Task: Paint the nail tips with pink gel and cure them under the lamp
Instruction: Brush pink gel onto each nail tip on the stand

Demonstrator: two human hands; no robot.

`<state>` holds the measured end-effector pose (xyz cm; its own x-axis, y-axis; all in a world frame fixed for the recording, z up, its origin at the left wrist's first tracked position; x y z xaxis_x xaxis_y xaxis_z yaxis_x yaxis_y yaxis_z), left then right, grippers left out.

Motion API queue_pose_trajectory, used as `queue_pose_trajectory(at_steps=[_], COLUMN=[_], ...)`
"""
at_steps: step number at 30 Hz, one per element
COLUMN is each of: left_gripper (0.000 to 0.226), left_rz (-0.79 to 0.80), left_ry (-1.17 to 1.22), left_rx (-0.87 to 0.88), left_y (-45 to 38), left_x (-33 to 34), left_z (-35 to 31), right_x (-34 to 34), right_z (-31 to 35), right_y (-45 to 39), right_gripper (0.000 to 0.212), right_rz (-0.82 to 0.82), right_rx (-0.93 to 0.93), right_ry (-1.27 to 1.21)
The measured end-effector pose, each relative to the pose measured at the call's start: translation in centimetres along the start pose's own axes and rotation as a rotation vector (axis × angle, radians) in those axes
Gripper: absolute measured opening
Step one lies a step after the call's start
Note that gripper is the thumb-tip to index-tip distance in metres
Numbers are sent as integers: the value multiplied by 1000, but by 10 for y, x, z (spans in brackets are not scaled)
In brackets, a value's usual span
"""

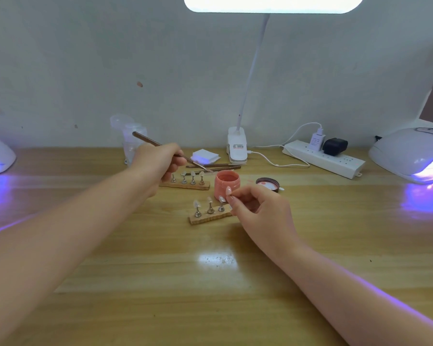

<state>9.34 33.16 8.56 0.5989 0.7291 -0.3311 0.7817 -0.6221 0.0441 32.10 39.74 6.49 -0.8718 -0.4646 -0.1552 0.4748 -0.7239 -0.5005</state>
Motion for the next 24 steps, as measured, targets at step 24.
queue_pose_trajectory(at_steps=[24], left_gripper=[13], left_rz=[-46], left_ry=[14], left_rx=[603], left_y=[109], left_x=[-8], left_z=[-3], right_x=[-1], right_z=[-5], right_y=[-1], right_gripper=[4], right_rz=[-4], right_rx=[40], right_ry=[-17])
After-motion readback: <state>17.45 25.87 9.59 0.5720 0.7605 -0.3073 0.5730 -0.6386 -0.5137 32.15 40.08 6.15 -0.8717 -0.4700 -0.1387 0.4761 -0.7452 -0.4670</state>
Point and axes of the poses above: each hand's wrist, its own y-axis away from the middle knuckle, its own x-axis out of the palm, z = x × y, the point moved 9 cm from there along -y, towards the middle knuckle, and after that the axes turned 13 degrees about -y, right-handed, at the moved point
